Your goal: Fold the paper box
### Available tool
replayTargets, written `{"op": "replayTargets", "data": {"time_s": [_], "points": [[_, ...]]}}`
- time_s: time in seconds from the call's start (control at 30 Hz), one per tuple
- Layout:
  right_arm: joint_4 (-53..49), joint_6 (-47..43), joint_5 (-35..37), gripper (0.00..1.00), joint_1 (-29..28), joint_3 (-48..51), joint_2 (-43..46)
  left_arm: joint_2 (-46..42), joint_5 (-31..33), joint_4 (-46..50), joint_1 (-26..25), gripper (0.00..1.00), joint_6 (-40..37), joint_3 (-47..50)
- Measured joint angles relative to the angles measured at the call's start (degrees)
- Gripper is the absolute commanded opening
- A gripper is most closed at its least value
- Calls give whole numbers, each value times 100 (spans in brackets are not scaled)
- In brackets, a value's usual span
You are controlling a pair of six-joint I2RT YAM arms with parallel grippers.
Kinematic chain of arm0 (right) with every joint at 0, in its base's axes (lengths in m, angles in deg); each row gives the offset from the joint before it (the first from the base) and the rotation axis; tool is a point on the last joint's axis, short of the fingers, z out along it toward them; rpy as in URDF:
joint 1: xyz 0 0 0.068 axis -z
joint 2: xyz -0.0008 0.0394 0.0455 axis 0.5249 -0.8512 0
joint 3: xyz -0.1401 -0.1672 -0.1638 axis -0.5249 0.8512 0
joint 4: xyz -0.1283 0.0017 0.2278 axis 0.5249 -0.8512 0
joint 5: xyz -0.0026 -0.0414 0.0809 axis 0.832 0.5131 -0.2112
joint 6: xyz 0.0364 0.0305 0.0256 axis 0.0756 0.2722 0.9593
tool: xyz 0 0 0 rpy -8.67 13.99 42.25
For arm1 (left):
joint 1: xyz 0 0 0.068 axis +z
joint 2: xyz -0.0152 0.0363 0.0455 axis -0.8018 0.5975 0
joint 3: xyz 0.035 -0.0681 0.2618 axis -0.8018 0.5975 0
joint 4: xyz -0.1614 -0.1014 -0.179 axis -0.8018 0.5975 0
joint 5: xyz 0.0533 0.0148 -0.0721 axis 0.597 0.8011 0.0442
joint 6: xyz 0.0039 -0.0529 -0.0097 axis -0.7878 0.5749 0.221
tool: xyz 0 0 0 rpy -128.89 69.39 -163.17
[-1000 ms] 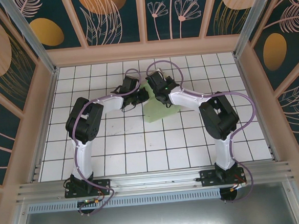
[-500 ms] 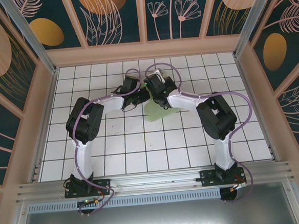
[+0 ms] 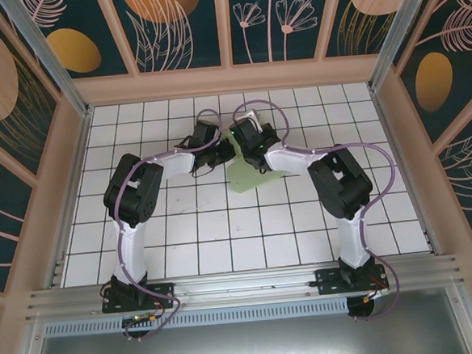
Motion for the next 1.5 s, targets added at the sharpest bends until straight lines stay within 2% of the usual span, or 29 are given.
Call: {"op": "replayTargets", "data": {"time_s": [0.13,0.27,0.43,0.63,0.9,1.17,1.3,1.5], "points": [[-103,160,-243,17,59,0,79,0,9,0,0,0,-2,0],[-195,168,-396,20,28,0,249,20,22,13,0,0,-9,-9],[-210,-7,-409,50,-136,0,409,55,13,9,-7,0,-26,-74],[-238,-15,-586,73,-216,24,658,138,17,13,-7,0,-37,-168],[-227,400,-1456,76,-52,332,1700,149,70,85,-7,0,-179,-234],[81,1558,-3097,75,1045,1106,2719,136,378,409,-7,0,-671,-358],[125,1902,-3578,75,1438,1515,2940,92,485,1093,7,0,-1279,-697],[168,1967,-3880,75,1451,1810,3095,92,907,2684,44,0,-2514,-1829]]}}
